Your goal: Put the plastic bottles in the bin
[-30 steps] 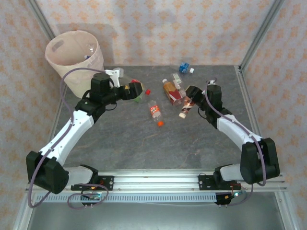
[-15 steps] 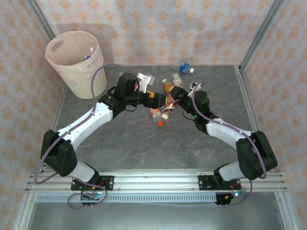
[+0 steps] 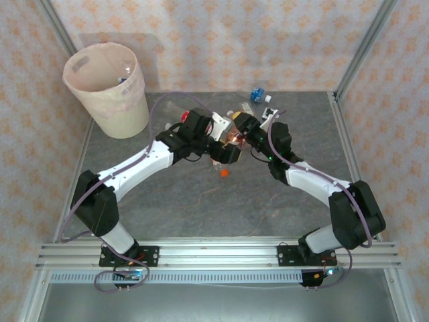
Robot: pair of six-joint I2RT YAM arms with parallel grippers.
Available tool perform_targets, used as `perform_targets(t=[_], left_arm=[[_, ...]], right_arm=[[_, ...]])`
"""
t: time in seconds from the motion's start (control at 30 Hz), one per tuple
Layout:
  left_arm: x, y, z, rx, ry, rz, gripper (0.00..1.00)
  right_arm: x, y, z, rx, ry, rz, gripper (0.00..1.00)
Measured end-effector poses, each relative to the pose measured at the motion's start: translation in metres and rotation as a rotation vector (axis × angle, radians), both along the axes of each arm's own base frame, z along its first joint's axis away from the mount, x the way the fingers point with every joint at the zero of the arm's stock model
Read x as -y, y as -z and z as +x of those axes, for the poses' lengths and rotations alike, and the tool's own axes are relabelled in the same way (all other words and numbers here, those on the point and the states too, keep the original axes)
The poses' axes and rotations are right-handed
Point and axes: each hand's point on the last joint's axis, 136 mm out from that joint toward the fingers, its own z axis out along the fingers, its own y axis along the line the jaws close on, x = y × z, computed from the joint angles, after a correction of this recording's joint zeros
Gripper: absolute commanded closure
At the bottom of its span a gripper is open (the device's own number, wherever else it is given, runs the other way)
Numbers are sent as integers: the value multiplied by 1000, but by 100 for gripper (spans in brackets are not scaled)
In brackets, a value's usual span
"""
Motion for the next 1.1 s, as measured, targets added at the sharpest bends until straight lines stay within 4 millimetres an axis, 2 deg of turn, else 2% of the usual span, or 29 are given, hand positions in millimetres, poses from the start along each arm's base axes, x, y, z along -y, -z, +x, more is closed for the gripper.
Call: perform_targets(t=[0.1,0.27,0.53,0.67,0.77,0.83,0.97,1.1], left_arm=[[2,5,0,-9,12,4,44],[6,4,-1,-16,24,-15,54],[4,3,3,-29,-7,-24,72],[6,2,4,-17,-11,-30,80],[6,0,7,-1,-19,-33,90],[4,0,11,9,-38,-28,100],[-7,2,22,24,-88,-7,100],[-25,2,32,47,-160,23,100]], right_arm=[[-1,-5,1,12,-4,7,45],[-3,-5,1,14,-12,7,42],[2,-1,2,7,11,-31,25],[10,0,0,6,40,-82,14],[18,-1,-3,10,67,-129,8],[23,-8,-8,34,75,-164,1],[38,-36,-21,129,123,-232,1],[64,-61,-31,206,236,-307,1]])
